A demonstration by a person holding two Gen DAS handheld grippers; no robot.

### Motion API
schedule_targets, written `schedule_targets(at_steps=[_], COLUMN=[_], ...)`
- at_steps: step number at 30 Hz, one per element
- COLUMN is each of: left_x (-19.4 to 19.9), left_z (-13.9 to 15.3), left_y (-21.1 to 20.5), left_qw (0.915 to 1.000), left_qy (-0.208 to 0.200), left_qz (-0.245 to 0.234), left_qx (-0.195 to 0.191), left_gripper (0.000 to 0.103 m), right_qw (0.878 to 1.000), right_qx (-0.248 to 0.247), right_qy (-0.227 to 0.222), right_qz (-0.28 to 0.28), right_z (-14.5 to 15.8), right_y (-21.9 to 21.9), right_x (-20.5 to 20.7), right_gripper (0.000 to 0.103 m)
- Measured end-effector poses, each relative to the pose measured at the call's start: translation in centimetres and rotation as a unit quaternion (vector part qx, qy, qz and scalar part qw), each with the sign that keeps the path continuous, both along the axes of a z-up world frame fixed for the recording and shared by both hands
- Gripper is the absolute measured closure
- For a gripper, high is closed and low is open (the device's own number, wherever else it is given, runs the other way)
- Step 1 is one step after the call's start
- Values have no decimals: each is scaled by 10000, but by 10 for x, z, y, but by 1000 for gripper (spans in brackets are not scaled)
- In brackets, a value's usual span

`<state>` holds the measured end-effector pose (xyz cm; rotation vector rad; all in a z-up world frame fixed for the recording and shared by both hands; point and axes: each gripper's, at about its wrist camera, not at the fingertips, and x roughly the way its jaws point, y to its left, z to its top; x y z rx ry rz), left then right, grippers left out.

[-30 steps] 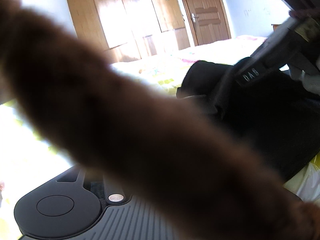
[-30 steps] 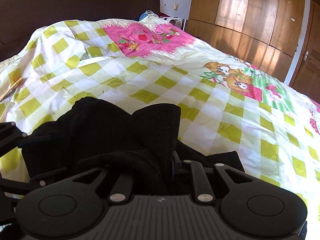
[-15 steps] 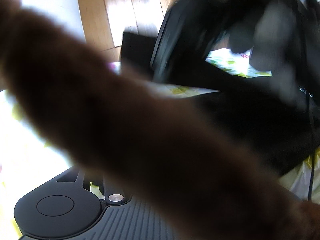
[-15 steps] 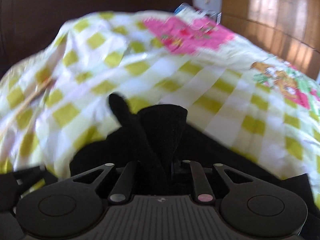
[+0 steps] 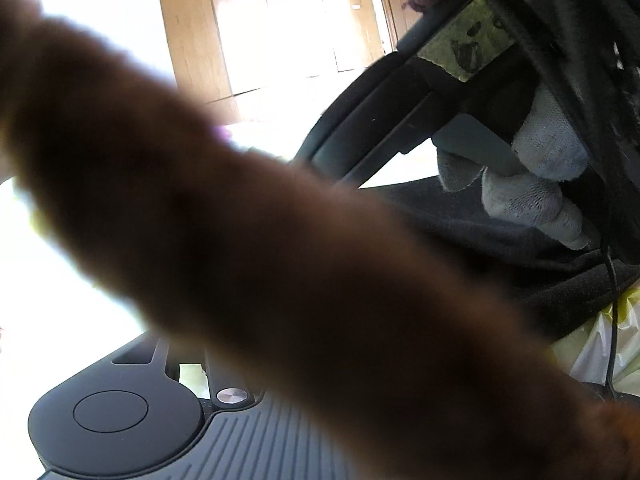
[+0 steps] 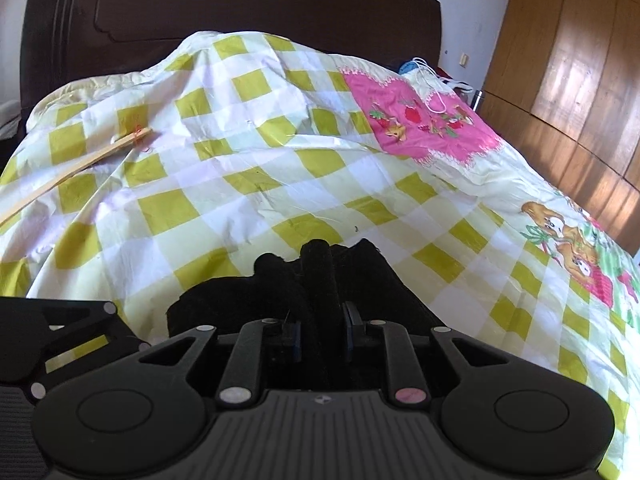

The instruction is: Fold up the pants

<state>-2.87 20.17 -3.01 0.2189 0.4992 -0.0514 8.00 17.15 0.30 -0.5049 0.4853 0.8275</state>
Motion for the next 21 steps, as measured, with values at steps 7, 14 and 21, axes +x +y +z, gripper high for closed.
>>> schedule_targets(at_steps=[7,14,21], left_x=[6,10,3], left_z=[3,1,12], left_y=[3,3,-6], left_qw=[10000,9999,9990], left_qy=[8,104,260], left_qz=[19,68,194], left_qx=[26,-16,302], left_gripper=[52,52,52], right_qw=[9999,9986,9890], right_qx=[119,122,558], right_qy=[82,478,1328], right_qz=[-33,195,326], right_z=[-1,-13,-10], right_y=[9,15,-3], right_x=[-4,5,26], right_gripper=[79,76,59])
